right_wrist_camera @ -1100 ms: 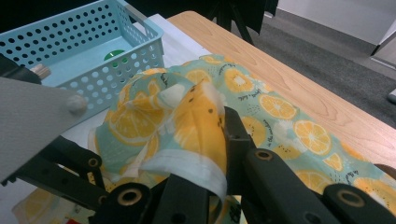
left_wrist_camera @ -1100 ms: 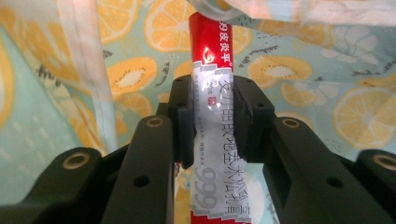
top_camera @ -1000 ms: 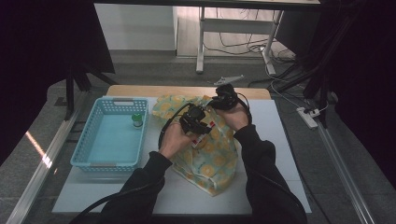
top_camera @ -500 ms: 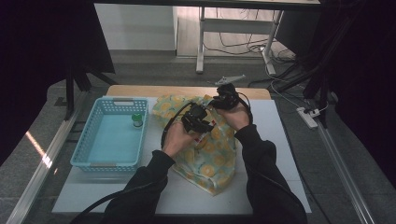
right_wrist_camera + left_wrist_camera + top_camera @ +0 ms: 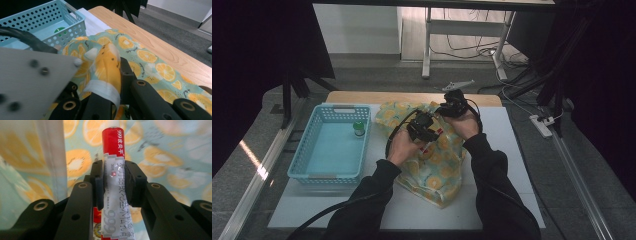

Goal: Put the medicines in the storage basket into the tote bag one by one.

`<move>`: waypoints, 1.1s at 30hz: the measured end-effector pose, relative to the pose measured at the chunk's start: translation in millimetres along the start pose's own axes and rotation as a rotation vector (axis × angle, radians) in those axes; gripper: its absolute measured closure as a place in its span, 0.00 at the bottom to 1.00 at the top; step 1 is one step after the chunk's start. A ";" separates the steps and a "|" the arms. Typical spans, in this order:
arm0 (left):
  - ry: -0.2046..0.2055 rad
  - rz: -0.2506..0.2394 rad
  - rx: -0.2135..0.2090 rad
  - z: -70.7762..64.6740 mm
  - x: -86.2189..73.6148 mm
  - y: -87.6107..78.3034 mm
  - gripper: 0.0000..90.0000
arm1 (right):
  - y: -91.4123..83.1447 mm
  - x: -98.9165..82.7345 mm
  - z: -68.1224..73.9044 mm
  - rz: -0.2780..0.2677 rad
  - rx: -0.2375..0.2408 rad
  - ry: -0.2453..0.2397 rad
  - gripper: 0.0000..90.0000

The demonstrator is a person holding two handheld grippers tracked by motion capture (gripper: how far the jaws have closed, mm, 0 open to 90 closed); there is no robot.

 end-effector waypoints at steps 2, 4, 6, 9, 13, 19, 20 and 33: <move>0.002 0.024 0.018 4.9 -5.0 2.7 0.79 | 0.3 -0.4 -0.2 0.001 -0.001 -0.001 1.00; -0.002 0.041 0.035 9.0 -9.1 4.6 0.79 | 0.6 -1.1 0.0 0.004 -0.003 0.002 1.00; -0.008 0.051 0.057 12.7 -12.3 5.8 0.79 | 1.3 -1.6 0.2 0.005 -0.001 0.000 1.00; -0.020 0.067 0.084 18.2 -16.4 6.5 0.79 | 2.5 -2.5 0.4 0.009 -0.004 -0.004 1.00; -0.020 0.074 0.083 22.8 -20.4 7.8 0.78 | 3.9 -3.8 0.7 0.014 -0.005 -0.004 1.00; -0.015 0.052 0.087 25.7 -20.4 2.4 0.72 | 4.5 -4.9 -0.6 0.015 -0.007 -0.002 1.00; -0.014 0.047 0.081 25.1 -20.1 0.9 0.71 | 4.4 -4.8 -0.5 0.013 -0.006 -0.002 1.00; 0.012 -0.067 -0.052 0.6 -15.9 -27.5 0.46 | 2.8 -6.6 -4.9 0.020 -0.021 0.015 1.00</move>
Point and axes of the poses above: each handheld gripper's, and its own axes: y roughly forward along the jaws, x roughly out of its top, z roughly to its left, the point moved 8 cm from there along y, roughly forward along the jaws, and after that the axes turned 6 degrees about y, right-handed, at the moved point
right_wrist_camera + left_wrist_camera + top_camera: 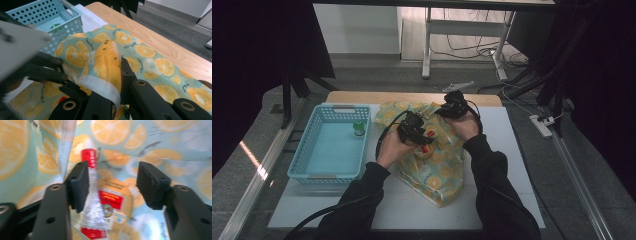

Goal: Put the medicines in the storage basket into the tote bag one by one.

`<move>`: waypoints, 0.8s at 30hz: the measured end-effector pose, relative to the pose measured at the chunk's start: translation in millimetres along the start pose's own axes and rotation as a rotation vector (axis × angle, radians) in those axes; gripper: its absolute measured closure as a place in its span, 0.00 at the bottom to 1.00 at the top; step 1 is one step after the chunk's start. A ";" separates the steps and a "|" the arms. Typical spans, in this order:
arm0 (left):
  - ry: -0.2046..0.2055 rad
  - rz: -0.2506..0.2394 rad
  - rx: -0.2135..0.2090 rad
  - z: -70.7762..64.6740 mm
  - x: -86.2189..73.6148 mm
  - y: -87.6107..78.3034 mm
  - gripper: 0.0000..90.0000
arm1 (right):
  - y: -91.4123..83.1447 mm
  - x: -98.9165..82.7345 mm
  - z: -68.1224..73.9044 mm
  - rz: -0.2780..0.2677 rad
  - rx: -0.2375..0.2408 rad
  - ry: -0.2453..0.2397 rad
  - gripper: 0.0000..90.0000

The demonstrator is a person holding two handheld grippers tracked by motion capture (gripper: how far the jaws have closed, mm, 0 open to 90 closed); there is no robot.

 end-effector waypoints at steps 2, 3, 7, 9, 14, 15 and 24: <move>0.014 -0.015 -0.008 -3.8 0.9 -5.9 0.41 | 0.4 -0.5 -1.0 -0.001 -0.002 0.002 1.00; 0.020 -0.023 -0.011 -5.4 1.3 -9.3 0.39 | 0.4 -1.0 -1.3 0.001 -0.003 0.005 1.00; 0.031 -0.054 -0.043 -12.7 2.6 -22.4 0.29 | 1.5 -2.2 -0.6 0.002 -0.001 0.008 1.00; 0.039 -0.059 -0.035 -13.6 2.3 -28.3 0.24 | 1.9 -2.5 -0.6 0.002 -0.001 0.005 1.00; 0.031 -0.079 -0.028 -8.3 -0.4 -42.3 0.12 | 1.3 -2.6 0.7 0.000 0.004 0.003 1.00; 0.036 -0.083 -0.024 -5.5 -2.2 -46.0 0.10 | 1.1 -2.5 1.0 0.000 0.006 0.002 1.00; 0.000 -0.096 0.020 21.8 -25.2 -77.3 0.04 | -1.0 -2.2 0.9 0.000 0.011 0.005 1.00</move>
Point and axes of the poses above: each handheld gripper's, and its own axes: y roughly forward along the jaws, x roughly out of its top, z roughly to its left, the point moved 8 cm from there along y, roughly forward along the jaws, and after that the axes turned 6 degrees about y, right-handed, at the moved point
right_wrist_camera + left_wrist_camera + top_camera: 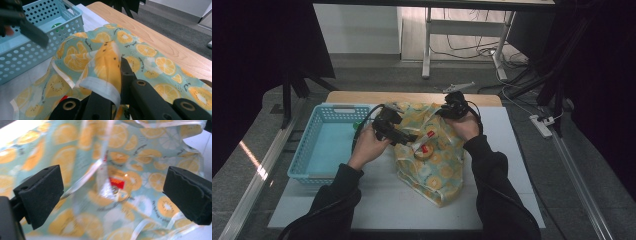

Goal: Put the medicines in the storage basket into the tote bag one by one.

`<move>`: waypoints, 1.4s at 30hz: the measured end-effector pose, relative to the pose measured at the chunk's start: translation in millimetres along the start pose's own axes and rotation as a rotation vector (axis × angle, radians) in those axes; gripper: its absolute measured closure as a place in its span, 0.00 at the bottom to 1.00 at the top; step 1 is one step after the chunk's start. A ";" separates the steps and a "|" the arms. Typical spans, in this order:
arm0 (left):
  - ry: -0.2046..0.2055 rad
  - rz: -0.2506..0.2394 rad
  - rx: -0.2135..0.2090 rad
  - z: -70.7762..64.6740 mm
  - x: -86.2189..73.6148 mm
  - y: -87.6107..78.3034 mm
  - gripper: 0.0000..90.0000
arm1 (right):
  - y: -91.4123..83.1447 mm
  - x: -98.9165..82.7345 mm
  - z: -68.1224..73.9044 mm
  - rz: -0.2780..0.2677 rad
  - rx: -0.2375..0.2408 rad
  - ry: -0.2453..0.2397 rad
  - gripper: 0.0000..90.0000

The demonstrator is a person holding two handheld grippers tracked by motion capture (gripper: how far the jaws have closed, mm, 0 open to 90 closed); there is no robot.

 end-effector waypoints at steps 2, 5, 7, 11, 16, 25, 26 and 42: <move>-0.012 0.001 0.015 7.2 -6.3 -7.5 0.04 | 0.6 -0.2 0.0 0.000 0.000 -0.002 1.00; -0.026 -0.003 0.024 16.7 -15.8 -16.2 0.04 | 1.8 -0.1 0.8 0.000 0.002 -0.003 1.00; -0.035 -0.008 0.030 22.5 -21.8 -20.9 0.03 | 2.4 -0.2 1.3 0.000 0.004 -0.005 1.00; -0.049 -0.023 0.033 33.5 -32.2 -30.3 0.02 | 2.5 -0.8 1.5 0.004 0.003 -0.006 1.00; -0.048 -0.029 0.102 54.2 -45.2 -46.9 0.00 | 1.3 -1.6 -0.4 0.005 -0.001 -0.005 1.00; -0.138 -0.007 0.210 92.7 -72.0 -67.8 0.01 | 1.0 -4.7 -3.4 0.007 -0.003 0.002 1.00; -0.160 -0.005 0.216 96.5 -75.1 -68.2 0.01 | 1.0 -4.8 -3.5 0.008 -0.003 0.002 1.00; -0.205 0.128 0.324 141.5 -112.0 -47.3 0.00 | -0.2 -4.5 -3.9 0.006 -0.003 0.000 1.00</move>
Point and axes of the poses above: each handheld gripper's, and its own axes: y roughly forward along the jaws, x roughly out of its top, z roughly to its left, the point moved 8 cm from there along y, roughly forward along the jaws, and after that the axes turned 6 degrees about y, right-handed, at the moved point
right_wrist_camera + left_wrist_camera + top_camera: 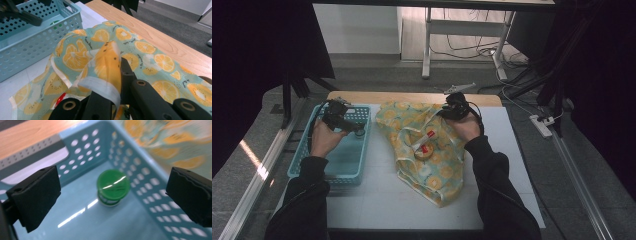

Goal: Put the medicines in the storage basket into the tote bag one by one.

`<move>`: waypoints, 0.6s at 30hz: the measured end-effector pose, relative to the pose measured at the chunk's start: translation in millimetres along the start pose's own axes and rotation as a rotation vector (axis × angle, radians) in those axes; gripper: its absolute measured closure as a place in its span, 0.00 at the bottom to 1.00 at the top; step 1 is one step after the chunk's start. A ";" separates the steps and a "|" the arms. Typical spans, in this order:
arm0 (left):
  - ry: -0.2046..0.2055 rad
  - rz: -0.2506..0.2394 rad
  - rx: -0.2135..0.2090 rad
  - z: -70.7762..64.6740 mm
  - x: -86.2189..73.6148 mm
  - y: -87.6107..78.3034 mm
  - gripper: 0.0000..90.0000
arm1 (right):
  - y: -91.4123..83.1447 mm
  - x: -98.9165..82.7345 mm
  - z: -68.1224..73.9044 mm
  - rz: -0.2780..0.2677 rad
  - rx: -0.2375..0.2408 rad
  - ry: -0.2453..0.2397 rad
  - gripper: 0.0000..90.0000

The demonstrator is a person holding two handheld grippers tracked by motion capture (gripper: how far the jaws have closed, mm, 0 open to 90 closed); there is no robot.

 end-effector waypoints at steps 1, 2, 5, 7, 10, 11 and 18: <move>0.000 0.010 0.003 1.1 -1.2 2.9 0.00 | -0.1 -0.2 0.0 0.001 0.001 0.000 1.00; -0.004 0.015 0.003 1.9 -2.0 5.6 0.00 | 0.0 -0.4 0.0 0.000 0.001 0.001 1.00; -0.008 0.038 -0.005 2.7 -4.1 13.5 0.00 | -0.2 -1.0 -0.1 0.002 0.001 -0.001 1.00; -0.009 0.057 0.004 4.5 -5.8 17.6 0.00 | -0.5 -1.2 -0.4 0.002 0.000 -0.001 1.00; -0.017 0.079 -0.003 5.1 -7.6 22.5 0.00 | -1.0 -1.8 -0.7 0.003 0.000 -0.002 1.00; -0.017 0.084 -0.003 4.8 -8.0 24.0 0.01 | -1.0 -2.0 -0.8 0.003 0.000 -0.001 1.00; 0.010 0.089 -0.010 2.0 -8.1 33.0 0.23 | 0.1 -2.9 0.2 0.007 0.003 -0.002 1.00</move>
Point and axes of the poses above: each handheld gripper's, and its own axes: y roughly forward along the jaws, x roughly out of its top, z roughly to its left, the point moved 8 cm from there along y, roughly forward along the jaws, and after that the axes turned 6 degrees about y, right-handed, at the moved point
